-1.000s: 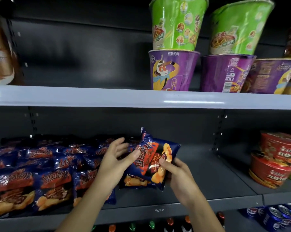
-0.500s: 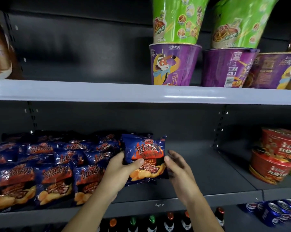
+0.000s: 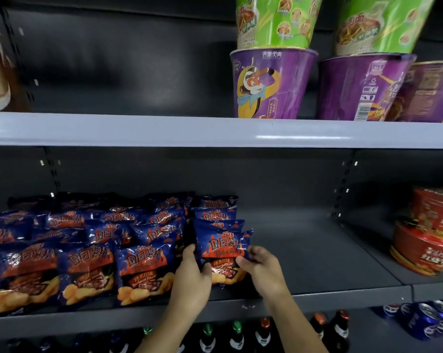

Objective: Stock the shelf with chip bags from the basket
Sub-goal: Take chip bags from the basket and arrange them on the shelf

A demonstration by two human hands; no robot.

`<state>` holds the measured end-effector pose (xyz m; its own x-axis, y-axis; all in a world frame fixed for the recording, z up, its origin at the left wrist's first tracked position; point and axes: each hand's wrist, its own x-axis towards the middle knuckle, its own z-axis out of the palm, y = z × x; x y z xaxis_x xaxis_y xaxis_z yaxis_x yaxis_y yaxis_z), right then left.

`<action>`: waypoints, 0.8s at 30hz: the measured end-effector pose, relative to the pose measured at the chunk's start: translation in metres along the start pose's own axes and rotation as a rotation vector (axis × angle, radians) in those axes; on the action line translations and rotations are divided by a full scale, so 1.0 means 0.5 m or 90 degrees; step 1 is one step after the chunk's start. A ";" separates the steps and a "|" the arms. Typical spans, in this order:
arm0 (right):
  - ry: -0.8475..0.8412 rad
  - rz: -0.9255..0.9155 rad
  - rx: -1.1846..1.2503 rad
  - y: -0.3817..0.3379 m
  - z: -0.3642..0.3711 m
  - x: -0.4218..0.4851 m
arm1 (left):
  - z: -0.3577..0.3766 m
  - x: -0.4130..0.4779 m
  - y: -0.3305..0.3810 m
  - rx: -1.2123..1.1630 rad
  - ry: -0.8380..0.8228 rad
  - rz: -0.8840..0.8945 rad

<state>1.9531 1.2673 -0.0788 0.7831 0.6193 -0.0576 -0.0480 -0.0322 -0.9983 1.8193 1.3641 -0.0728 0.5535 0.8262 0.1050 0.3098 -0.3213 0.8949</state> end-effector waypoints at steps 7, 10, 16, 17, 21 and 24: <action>0.052 -0.012 -0.076 0.051 0.035 0.031 | 0.004 -0.015 -0.023 0.062 0.027 0.018; 0.053 -0.011 -0.055 0.057 0.052 0.032 | -0.004 -0.020 -0.021 0.093 0.063 0.043; 0.050 -0.012 -0.031 0.059 0.072 0.028 | -0.013 -0.033 -0.015 0.195 0.099 0.107; 0.049 -0.011 -0.024 0.058 0.070 0.028 | -0.011 -0.036 -0.016 0.195 0.104 0.121; 0.041 -0.012 -0.002 0.054 0.062 0.021 | 0.000 -0.041 -0.025 0.152 0.142 0.171; 0.039 -0.004 -0.001 0.053 0.056 0.016 | 0.004 -0.037 -0.035 0.129 0.187 0.188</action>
<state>1.9406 1.2932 -0.1054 0.8198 0.5704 -0.0518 -0.0425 -0.0295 -0.9987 1.8049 1.3536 -0.0912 0.4068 0.7726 0.4874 0.3332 -0.6223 0.7083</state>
